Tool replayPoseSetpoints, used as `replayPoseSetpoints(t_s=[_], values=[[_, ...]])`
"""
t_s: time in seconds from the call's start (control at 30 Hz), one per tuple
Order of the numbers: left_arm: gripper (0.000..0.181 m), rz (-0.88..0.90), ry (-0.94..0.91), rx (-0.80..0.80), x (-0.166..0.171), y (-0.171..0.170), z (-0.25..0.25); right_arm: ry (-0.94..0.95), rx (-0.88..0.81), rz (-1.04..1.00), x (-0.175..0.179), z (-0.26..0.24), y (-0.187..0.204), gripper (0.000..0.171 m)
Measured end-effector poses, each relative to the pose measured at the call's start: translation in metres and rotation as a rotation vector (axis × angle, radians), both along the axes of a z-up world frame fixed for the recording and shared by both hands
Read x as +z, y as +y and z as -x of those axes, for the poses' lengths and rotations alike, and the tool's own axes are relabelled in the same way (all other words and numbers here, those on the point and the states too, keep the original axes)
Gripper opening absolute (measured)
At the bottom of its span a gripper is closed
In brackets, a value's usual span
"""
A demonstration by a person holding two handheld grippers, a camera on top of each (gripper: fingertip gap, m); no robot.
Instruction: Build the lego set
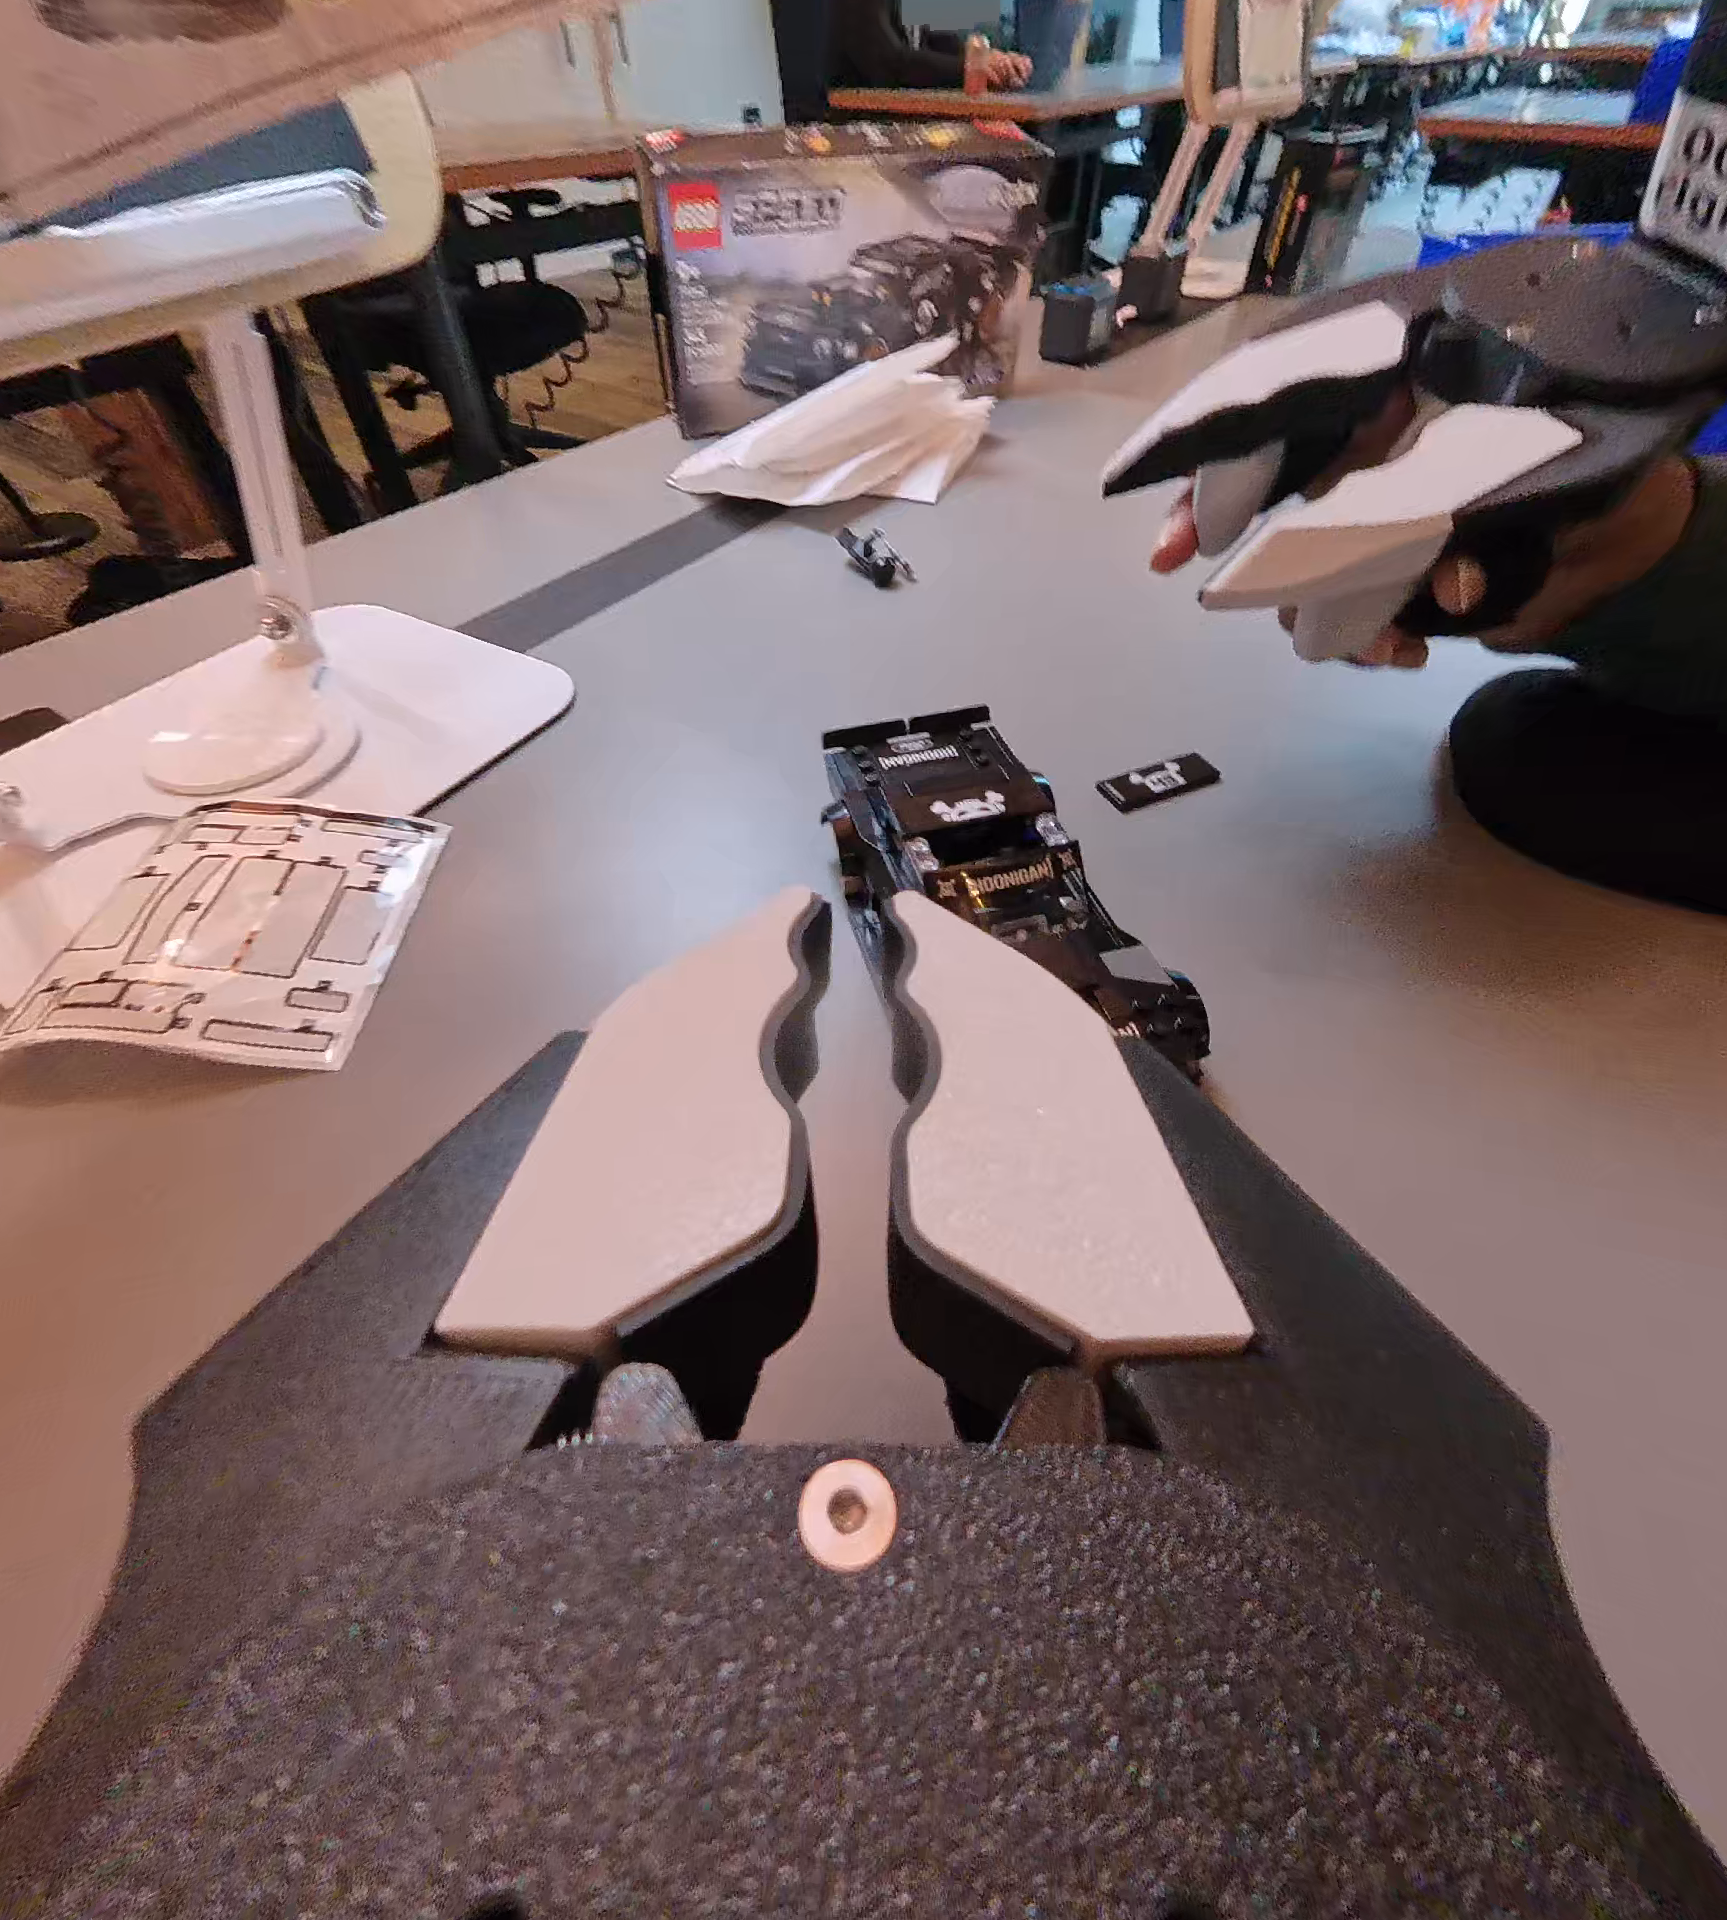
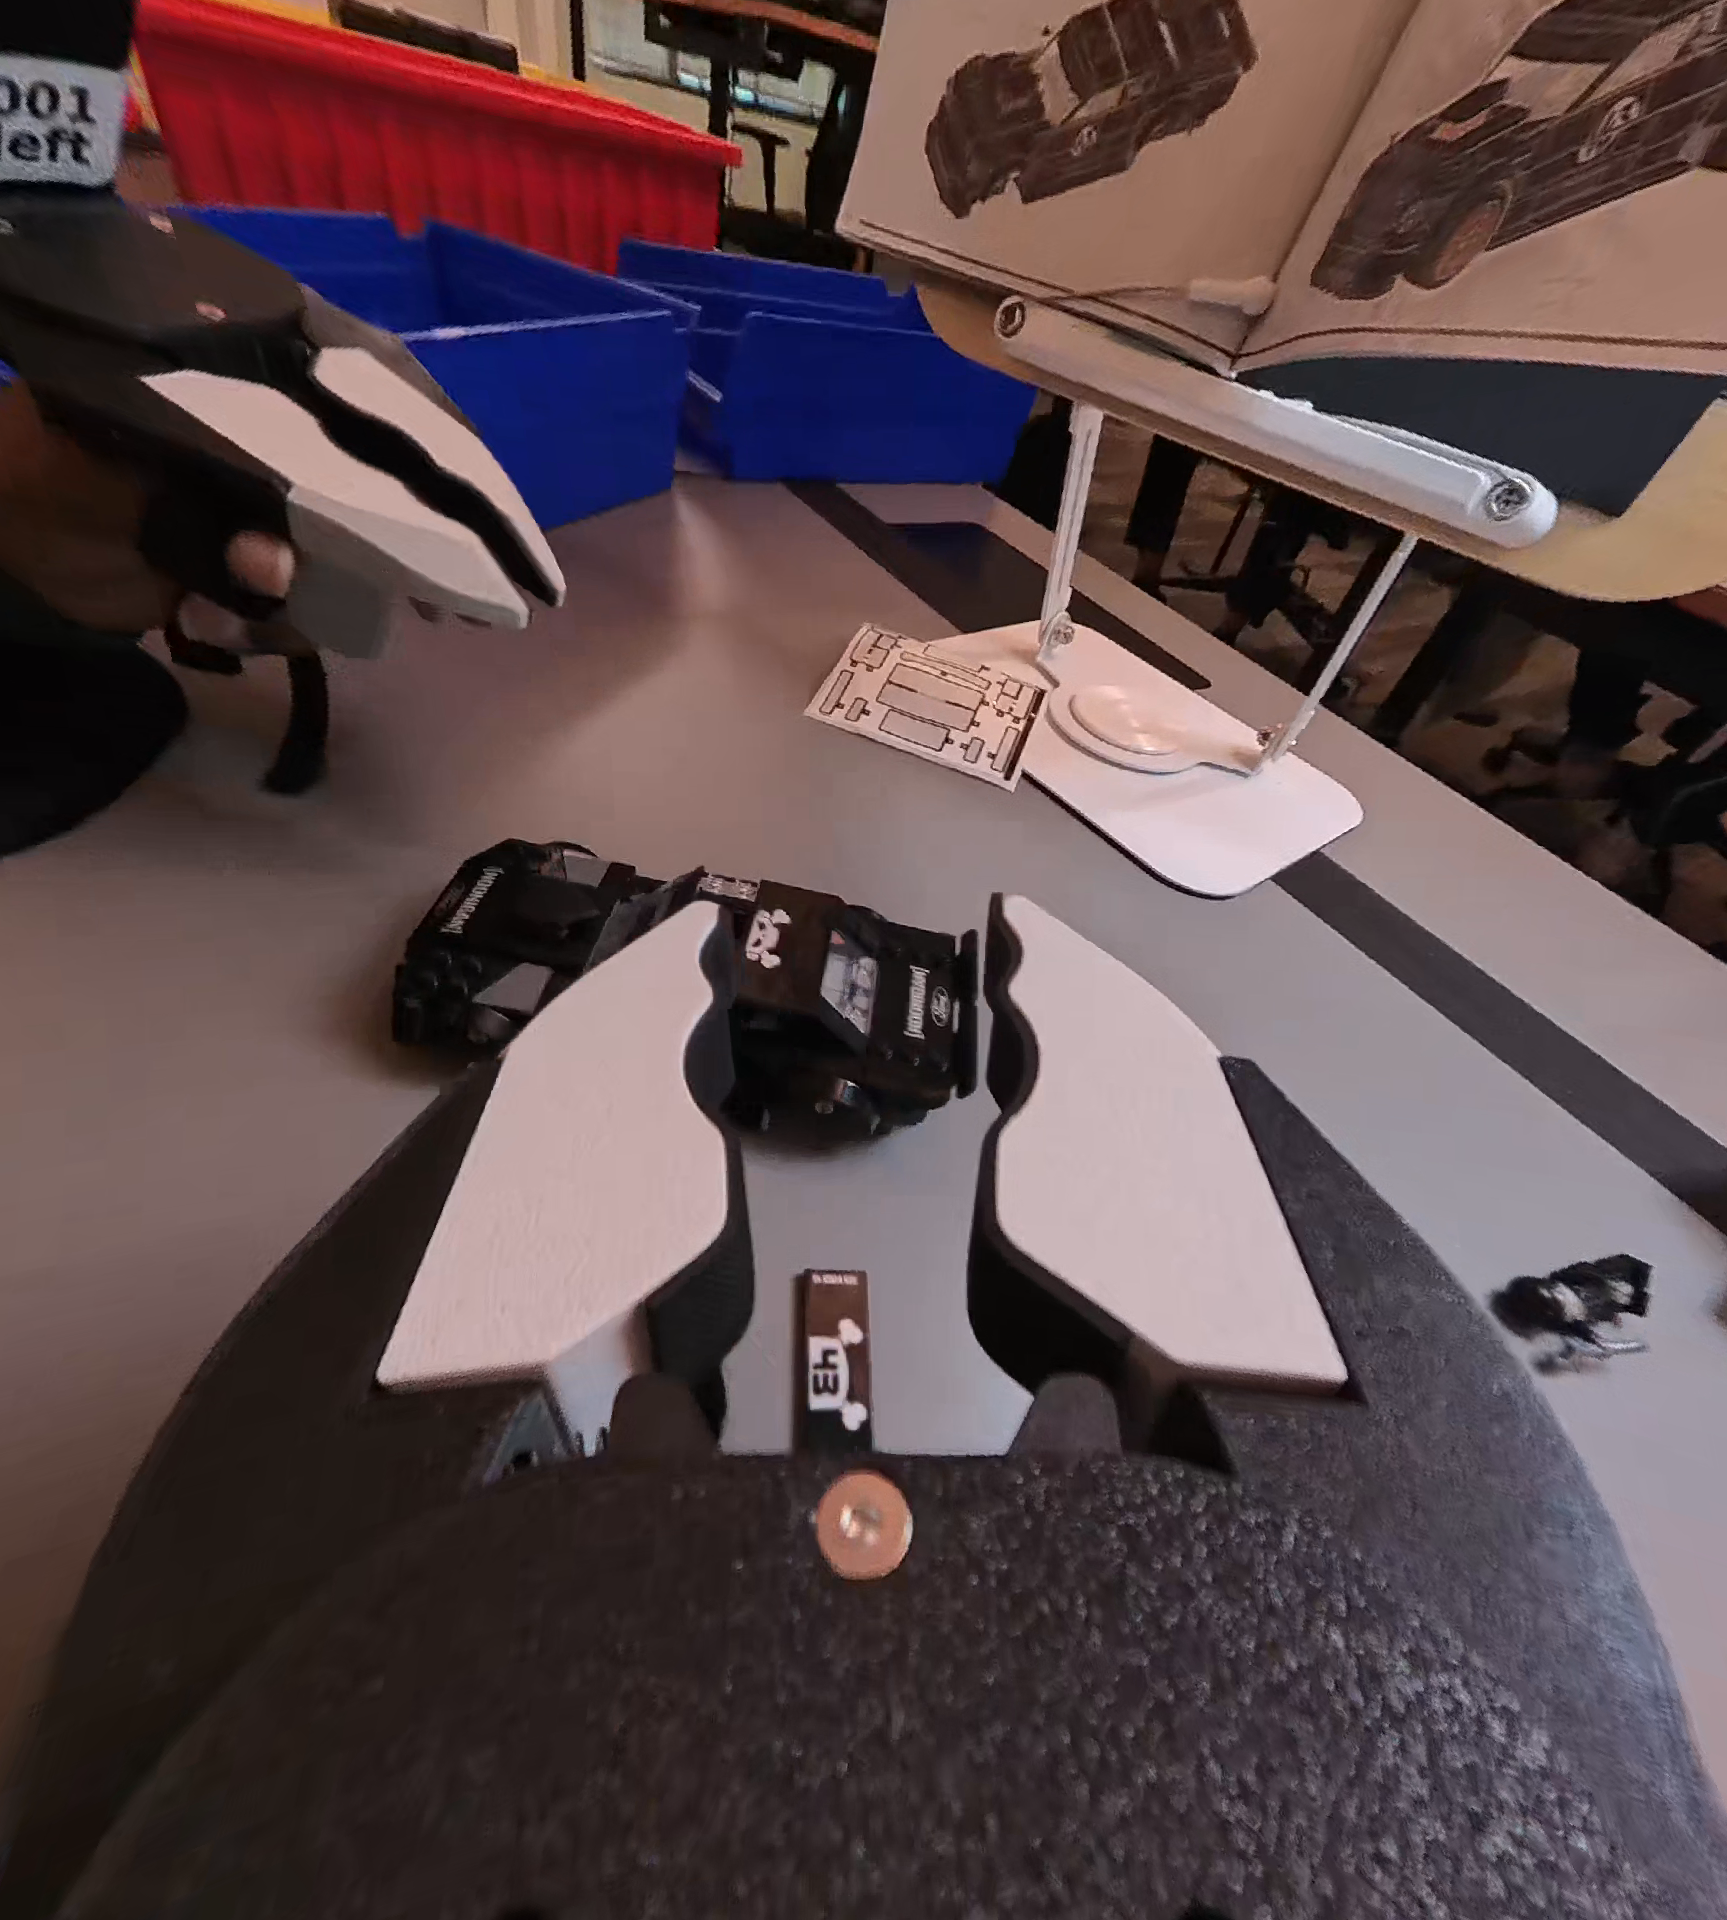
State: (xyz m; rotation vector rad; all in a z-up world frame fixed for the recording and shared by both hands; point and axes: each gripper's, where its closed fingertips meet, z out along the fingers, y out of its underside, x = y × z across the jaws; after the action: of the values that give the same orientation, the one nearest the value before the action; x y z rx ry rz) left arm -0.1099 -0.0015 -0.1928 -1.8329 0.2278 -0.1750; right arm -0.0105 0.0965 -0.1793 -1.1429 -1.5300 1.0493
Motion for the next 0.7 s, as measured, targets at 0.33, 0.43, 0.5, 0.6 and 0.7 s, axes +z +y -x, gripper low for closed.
replayPoseSetpoints(t_s=[0.33,0.43,0.5,0.6,0.7], values=[[0.0,0.001,-0.043,0.081,-0.002,-0.006,0.016,-0.036,-0.069,0.002,-0.004,-0.006,0.017,0.0],[0.002,0.046,0.008,0.02,-0.012,-0.004,0.003,-0.083,-0.074,0.002,-0.008,-0.013,0.026,0.0],[0.031,0.132,0.038,-0.04,-0.029,-0.001,-0.011,-0.12,-0.077,-0.02,-0.015,-0.014,0.03,0.0],[0.072,0.255,0.052,-0.123,-0.056,0.001,-0.035,-0.13,-0.081,-0.049,-0.019,-0.013,0.03,0.0],[0.092,0.337,0.096,-0.16,-0.075,0.003,-0.054,-0.135,-0.08,-0.059,-0.021,-0.011,0.028,0.0]])
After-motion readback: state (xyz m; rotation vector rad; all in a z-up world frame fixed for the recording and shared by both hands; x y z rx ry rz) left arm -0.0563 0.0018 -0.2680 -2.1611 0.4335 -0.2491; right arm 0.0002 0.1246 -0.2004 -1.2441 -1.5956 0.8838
